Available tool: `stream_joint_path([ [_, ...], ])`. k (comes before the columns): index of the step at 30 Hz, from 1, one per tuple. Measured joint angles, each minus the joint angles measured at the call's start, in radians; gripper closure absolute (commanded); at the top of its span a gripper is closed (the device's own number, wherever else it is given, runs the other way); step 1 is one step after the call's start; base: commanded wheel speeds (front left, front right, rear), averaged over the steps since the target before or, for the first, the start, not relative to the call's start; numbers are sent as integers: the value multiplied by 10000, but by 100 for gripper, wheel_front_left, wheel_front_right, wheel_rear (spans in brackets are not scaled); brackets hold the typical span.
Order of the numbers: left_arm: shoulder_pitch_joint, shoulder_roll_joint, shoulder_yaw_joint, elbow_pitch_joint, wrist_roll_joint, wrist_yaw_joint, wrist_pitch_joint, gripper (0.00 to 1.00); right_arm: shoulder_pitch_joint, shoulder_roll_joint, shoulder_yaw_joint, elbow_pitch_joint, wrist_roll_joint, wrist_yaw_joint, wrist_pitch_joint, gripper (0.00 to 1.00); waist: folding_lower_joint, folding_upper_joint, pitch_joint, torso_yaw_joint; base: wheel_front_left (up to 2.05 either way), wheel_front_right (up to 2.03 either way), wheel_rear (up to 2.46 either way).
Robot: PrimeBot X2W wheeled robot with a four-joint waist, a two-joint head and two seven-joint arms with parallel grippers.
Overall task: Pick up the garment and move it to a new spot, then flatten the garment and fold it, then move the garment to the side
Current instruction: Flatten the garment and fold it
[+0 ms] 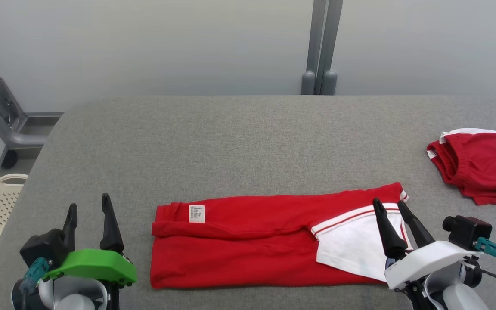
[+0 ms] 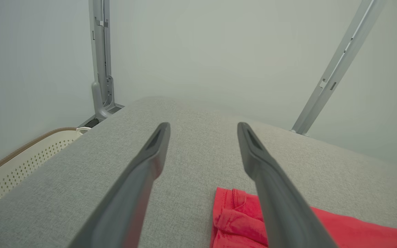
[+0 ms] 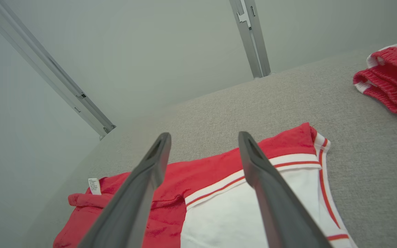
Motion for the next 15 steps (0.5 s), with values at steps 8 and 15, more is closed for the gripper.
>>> stream_joint_path([
  [8, 1406, -345, 963, -583, 932, -1007, -12, 0, 398, 792, -608, 408, -844, -2, -794, 0, 0, 0, -304, -22, 0, 0, 0],
  [15, 2314, -65, 612, -69, 1384, -1486, 52, 0, 962, 1037, -800, 711, -1877, -2, -897, 0, 0, 0, -476, -57, 0, 0, 0],
])
